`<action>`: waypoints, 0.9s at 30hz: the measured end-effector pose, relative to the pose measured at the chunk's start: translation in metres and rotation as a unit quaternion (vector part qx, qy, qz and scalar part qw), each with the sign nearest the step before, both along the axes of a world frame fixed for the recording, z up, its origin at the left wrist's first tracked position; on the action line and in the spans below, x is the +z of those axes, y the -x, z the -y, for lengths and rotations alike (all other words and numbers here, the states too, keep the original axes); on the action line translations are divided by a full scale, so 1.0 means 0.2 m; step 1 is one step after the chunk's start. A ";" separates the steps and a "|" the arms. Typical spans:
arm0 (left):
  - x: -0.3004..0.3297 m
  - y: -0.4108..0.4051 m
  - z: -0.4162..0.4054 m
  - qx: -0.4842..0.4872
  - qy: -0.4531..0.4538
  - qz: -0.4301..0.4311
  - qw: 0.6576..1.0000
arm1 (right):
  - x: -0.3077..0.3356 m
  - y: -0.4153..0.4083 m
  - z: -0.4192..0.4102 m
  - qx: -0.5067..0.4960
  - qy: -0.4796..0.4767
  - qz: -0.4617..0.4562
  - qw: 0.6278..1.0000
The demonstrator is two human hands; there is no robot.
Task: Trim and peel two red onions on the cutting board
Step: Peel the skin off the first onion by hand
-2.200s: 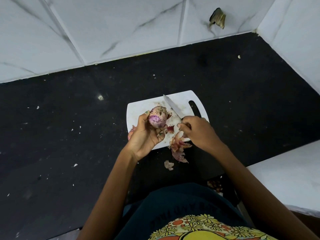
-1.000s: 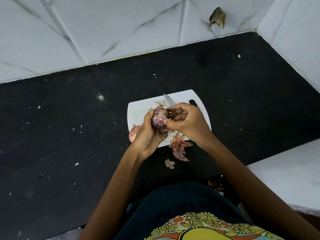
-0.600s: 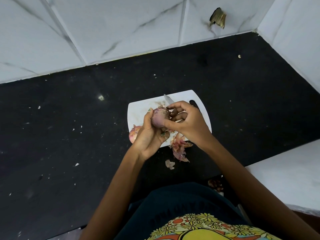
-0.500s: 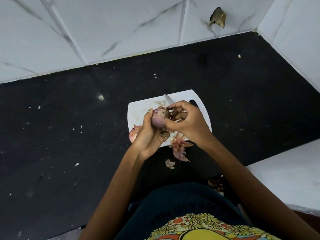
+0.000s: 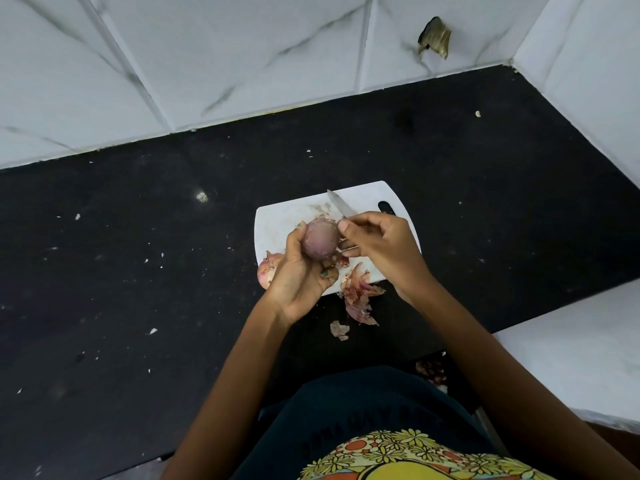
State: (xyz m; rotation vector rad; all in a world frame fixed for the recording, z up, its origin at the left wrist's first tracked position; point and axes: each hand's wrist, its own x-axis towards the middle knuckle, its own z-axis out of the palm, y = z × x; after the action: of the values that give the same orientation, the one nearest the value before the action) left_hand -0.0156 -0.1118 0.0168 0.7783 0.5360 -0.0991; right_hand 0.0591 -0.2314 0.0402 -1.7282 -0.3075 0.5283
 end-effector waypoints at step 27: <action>0.01 -0.01 0.03 0.019 -0.022 0.006 1.000 | 0.03 -0.02 0.05 0.061 0.072 -0.029 0.995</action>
State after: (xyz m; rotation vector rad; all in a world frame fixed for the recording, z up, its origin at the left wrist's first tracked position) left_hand -0.0128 -0.1170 0.0186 0.8103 0.5438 -0.0472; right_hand 0.0622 -0.2417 0.0467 -1.8365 -0.3421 0.7025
